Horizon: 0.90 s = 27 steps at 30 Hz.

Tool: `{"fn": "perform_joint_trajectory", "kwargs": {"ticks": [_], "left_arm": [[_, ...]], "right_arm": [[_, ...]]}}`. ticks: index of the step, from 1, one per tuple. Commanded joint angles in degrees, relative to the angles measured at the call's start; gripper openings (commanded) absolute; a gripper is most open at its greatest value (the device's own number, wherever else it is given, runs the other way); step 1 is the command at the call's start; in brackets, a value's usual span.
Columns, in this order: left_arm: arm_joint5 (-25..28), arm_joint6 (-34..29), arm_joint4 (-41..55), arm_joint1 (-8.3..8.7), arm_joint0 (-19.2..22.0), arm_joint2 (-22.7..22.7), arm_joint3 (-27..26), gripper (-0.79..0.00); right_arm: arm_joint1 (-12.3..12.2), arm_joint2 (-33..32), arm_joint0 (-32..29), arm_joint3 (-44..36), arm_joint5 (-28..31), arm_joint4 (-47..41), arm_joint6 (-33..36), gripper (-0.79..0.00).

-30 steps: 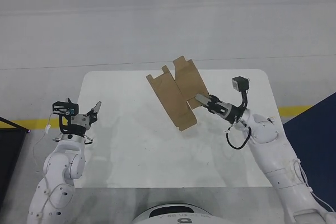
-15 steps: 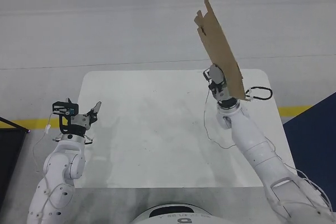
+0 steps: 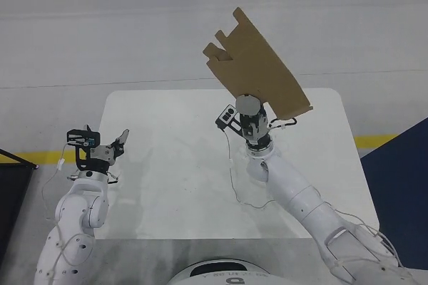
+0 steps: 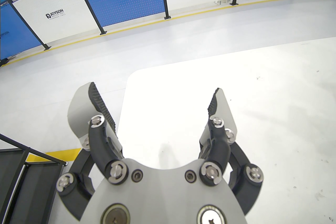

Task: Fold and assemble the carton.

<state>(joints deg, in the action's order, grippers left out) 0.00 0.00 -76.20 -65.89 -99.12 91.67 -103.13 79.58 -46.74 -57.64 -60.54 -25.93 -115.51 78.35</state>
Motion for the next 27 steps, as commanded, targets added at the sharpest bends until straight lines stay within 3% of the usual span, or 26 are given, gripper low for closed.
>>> {"fn": "perform_joint_trajectory", "kwargs": {"ticks": [1,14,16,21,24,27], "left_arm": [[0.0,0.0,0.0,0.00,0.0,0.0,0.0,0.000],[0.0,0.0,0.0,0.00,0.0,0.0,0.0,0.000],[0.0,0.0,0.0,0.00,0.0,0.0,0.0,0.000],[0.0,0.0,0.0,0.00,0.0,0.0,0.0,0.000],[0.0,0.0,0.0,0.00,0.0,0.0,0.0,0.000],[0.0,0.0,0.0,0.00,0.0,0.0,0.0,0.000]], "right_arm": [[0.1,-0.3,-0.2,-0.4,-0.1,0.3,-0.1,-0.785],[0.2,-3.4,0.0,1.1,1.7,4.5,1.5,-0.785],[-0.1,-4.4,1.2,3.1,7.1,11.2,4.2,-0.785],[-1.6,-7.9,4.6,7.1,31.7,34.1,8.0,-0.785],[-2.8,-10.5,5.2,6.8,44.0,45.2,6.6,-0.785],[-4.3,-13.7,4.6,2.6,52.4,58.6,-0.5,-0.785]]}}
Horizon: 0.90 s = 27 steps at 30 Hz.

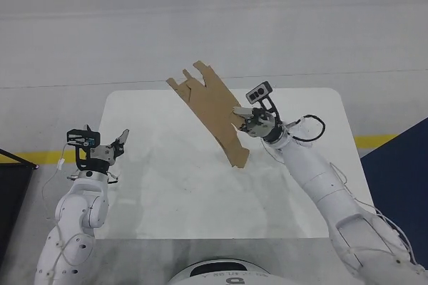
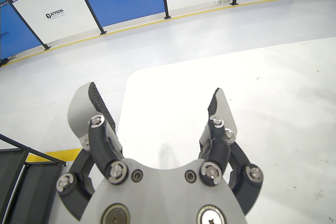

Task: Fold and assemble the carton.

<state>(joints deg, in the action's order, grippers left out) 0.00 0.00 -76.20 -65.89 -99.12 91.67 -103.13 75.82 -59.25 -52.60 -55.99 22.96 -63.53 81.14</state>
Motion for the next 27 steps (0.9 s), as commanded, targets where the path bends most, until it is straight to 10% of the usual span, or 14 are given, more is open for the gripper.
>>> {"fn": "perform_joint_trajectory", "kwargs": {"ticks": [1,6,12,27], "left_arm": [[0.0,0.0,0.0,0.00,0.0,0.0,0.0,0.000],[0.0,0.0,0.0,0.00,0.0,0.0,0.0,0.000],[0.0,0.0,0.0,0.00,0.0,0.0,0.0,0.000],[0.0,0.0,0.0,0.00,0.0,0.0,0.0,0.000]], "right_arm": [[-1.1,-2.4,-1.1,-4.2,6.2,11.8,-6.1,-0.785],[-4.0,-9.1,-5.6,-12.6,18.8,42.8,-20.5,-0.785],[-5.1,-12.4,-11.2,-22.1,16.6,61.7,-33.2,-0.785],[-6.1,-14.8,-15.6,-28.9,13.3,74.1,-40.1,-0.785]]}}
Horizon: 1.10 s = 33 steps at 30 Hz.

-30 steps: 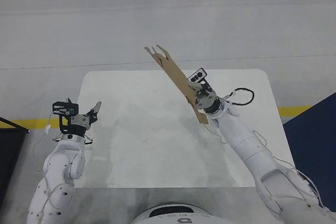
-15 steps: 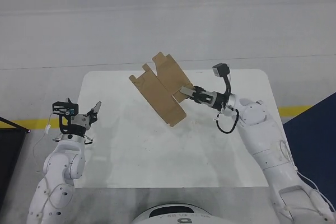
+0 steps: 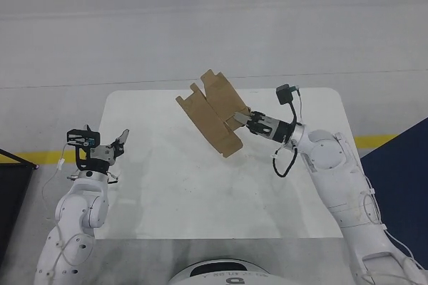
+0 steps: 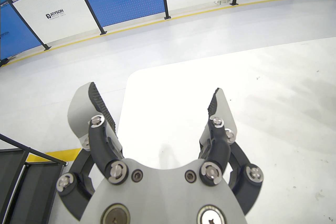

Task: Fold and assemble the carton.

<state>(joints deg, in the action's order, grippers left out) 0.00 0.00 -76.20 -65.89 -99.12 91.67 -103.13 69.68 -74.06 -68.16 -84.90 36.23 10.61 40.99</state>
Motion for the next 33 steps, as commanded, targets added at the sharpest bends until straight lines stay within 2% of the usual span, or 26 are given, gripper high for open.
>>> {"fn": "perform_joint_trajectory", "kwargs": {"ticks": [1,3,5,8,11,13,16,18,21,22,25,30,33], "left_arm": [[0.0,0.0,0.0,0.00,0.0,0.0,0.0,0.000],[0.0,0.0,0.0,0.00,0.0,0.0,0.0,0.000],[0.5,1.7,-4.1,0.12,0.2,-0.4,-0.1,0.000],[5.4,2.2,0.8,-0.12,0.9,-2.2,0.6,0.000],[14.6,0.6,18.1,-0.55,2.2,-3.1,1.8,0.000],[21.1,-3.4,34.2,-0.75,3.8,-2.8,3.9,0.000],[31.2,-8.9,52.2,-0.82,5.9,-3.5,6.8,0.000],[35.7,-14.7,62.4,-0.76,7.8,-5.0,9.8,0.000],[38.0,-20.1,69.1,-0.67,10.0,-6.5,11.9,0.000],[38.8,-21.5,70.2,-0.64,10.7,-7.0,12.1,-0.077],[39.7,-23.3,71.2,-0.60,11.9,-8.0,12.4,-0.114],[40.7,-25.5,76.1,-0.82,13.9,-10.6,13.2,-0.391],[40.8,-27.6,78.8,-0.94,14.7,-12.5,13.6,-0.409]], "right_arm": [[0.0,0.0,0.0,0.0,0.0,0.0,0.0,-0.785],[0.0,0.0,0.0,0.0,0.0,0.0,0.0,-0.785],[0.0,0.0,0.0,0.0,0.0,0.0,0.0,-0.785],[0.0,0.0,-0.8,0.1,-0.8,-1.8,-0.7,-0.785],[-0.4,-0.6,-1.4,-0.6,-0.1,-4.4,0.8,-0.785],[-0.6,-1.0,-1.8,-0.9,0.8,-8.0,2.5,-0.785],[-1.0,-1.3,-2.2,-1.0,1.6,-12.7,6.3,-0.785],[-1.3,-1.4,-2.3,-0.9,1.7,-14.7,8.6,-0.785],[-1.6,-1.5,-2.4,-1.3,1.4,-14.6,10.0,-0.785],[-1.7,-1.6,-2.5,-1.6,1.2,-14.3,10.0,-0.785],[-1.9,-1.5,-3.0,-2.6,0.9,-14.2,10.1,-0.785],[-2.2,-1.5,-3.7,-3.8,0.5,-13.3,9.5,-0.785],[-2.3,-0.9,-3.8,-4.2,0.1,-12.9,8.9,-0.785]]}}
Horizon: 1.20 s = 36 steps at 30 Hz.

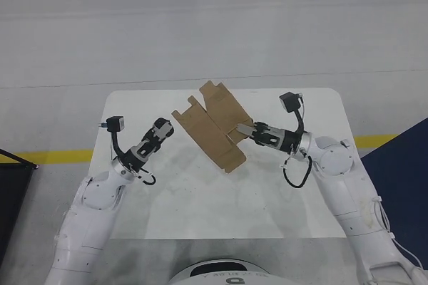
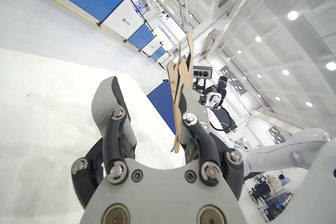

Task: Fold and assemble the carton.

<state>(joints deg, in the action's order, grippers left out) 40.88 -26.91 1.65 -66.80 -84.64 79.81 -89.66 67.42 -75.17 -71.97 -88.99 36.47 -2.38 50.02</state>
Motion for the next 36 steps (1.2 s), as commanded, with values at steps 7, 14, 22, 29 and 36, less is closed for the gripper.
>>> {"fn": "perform_joint_trajectory", "kwargs": {"ticks": [7,14,22,29,36], "left_arm": [[0.2,-4.2,5.8,0.00,1.3,-2.4,1.1,-0.249],[0.7,-6.0,7.7,0.12,1.4,-3.1,1.2,-0.529],[1.1,-5.4,8.2,0.22,1.0,-3.1,1.2,-0.785],[1.0,-5.4,9.2,0.34,0.9,-3.0,1.4,-0.785],[-5.1,-7.1,15.3,0.36,2.0,-3.6,3.1,-0.785]], "right_arm": [[-0.1,2.4,0.5,-0.1,-1.0,0.9,-0.4,-0.785],[-0.2,3.7,1.0,0.1,-1.3,0.9,-0.4,-0.785],[-0.5,4.2,1.2,0.1,-1.5,1.1,-0.8,-0.785],[-0.7,4.7,1.5,0.4,-1.9,0.9,-1.4,-0.215],[-0.9,4.9,2.0,0.7,-2.0,0.1,-1.9,0.000]]}}
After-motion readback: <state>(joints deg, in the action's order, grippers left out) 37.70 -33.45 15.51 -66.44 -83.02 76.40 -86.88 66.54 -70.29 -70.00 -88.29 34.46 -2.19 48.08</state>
